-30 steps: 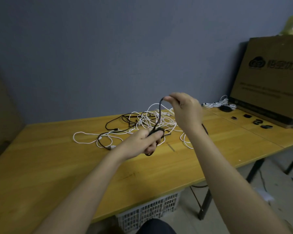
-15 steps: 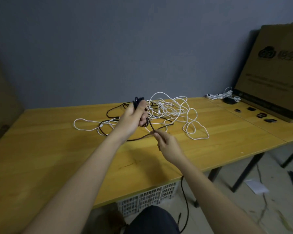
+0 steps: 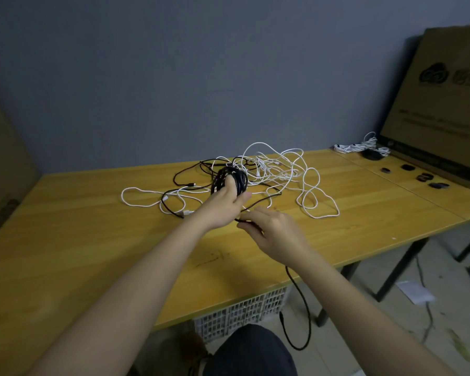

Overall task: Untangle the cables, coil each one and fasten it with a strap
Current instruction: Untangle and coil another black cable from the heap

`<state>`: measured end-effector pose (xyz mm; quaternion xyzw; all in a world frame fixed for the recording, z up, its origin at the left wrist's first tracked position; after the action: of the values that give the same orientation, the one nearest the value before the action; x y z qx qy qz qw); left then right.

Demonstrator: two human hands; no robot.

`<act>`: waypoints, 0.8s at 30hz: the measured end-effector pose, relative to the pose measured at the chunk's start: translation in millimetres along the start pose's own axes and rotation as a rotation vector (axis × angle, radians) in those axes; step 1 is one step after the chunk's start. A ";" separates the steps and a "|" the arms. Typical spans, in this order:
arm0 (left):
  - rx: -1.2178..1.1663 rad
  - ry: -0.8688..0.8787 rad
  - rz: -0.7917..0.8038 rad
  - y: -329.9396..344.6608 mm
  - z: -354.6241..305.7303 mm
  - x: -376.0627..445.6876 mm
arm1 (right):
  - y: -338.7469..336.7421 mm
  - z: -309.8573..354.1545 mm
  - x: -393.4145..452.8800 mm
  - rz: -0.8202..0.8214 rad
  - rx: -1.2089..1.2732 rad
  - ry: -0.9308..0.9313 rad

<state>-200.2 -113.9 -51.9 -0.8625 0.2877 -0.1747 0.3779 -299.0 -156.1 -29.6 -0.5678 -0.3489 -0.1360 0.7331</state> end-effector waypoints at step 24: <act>-0.749 0.130 0.196 21.2 -13.7 -49.2 | 9.9 -70.8 -5.3 0.000 0.768 0.529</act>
<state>-253.1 -102.2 -63.0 -0.8962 0.4360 -0.0749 0.0328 -271.7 -219.7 -48.4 -0.2009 -0.1749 -0.1373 0.9540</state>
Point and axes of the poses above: each hand's wrist, its own x-axis towards the middle knuckle, its own y-axis out of the palm, z = x × y, the point moved 10 cm from there along x, towards the middle knuckle, and after that the axes turned 1 degree about y, right-handed, at the moved point
